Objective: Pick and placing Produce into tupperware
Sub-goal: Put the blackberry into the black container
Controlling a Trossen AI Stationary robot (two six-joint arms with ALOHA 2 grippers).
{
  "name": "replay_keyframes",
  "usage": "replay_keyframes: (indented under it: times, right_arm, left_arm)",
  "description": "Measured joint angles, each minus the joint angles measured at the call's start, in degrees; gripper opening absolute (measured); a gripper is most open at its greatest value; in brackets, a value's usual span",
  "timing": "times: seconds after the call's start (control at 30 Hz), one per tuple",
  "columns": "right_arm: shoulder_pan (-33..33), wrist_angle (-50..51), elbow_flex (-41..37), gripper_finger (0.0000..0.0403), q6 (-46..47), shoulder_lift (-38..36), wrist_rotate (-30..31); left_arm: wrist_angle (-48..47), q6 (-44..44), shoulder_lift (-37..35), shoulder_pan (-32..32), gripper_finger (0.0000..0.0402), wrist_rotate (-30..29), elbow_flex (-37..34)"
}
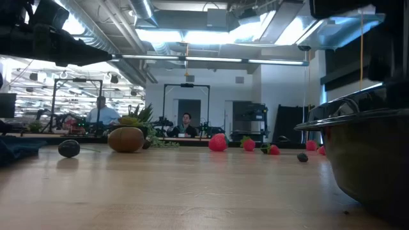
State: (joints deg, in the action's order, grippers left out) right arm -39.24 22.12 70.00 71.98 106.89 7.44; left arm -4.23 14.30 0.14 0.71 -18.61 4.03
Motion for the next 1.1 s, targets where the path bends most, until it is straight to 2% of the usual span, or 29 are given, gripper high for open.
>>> replay_keyframes:
  times: [0.27, 0.4, 0.83, 1.1]
  right_arm:
    - [0.02, -0.11, 0.00, 0.0120, 5.35, 0.92, -1.39]
    - [0.00, -0.10, 0.00, 0.0133, 5.51, 0.92, -4.57]
    - [1.56, 0.73, 0.00, 0.0169, 4.17, 0.88, -4.69]
    - [3.00, 1.69, 0.10, 0.0170, 1.24, -5.68, -3.93]
  left_arm:
    - [0.00, 0.01, 0.00, 0.01, 0.0265, 0.00, 0.00]
    - [-0.01, -0.04, 0.00, 0.00, 0.0265, 0.00, 0.00]
    - [0.00, -0.21, 0.00, 0.00, 0.0265, 0.00, 0.00]
    - [0.11, -0.21, 0.00, 0.01, 0.0265, 0.00, 0.00]
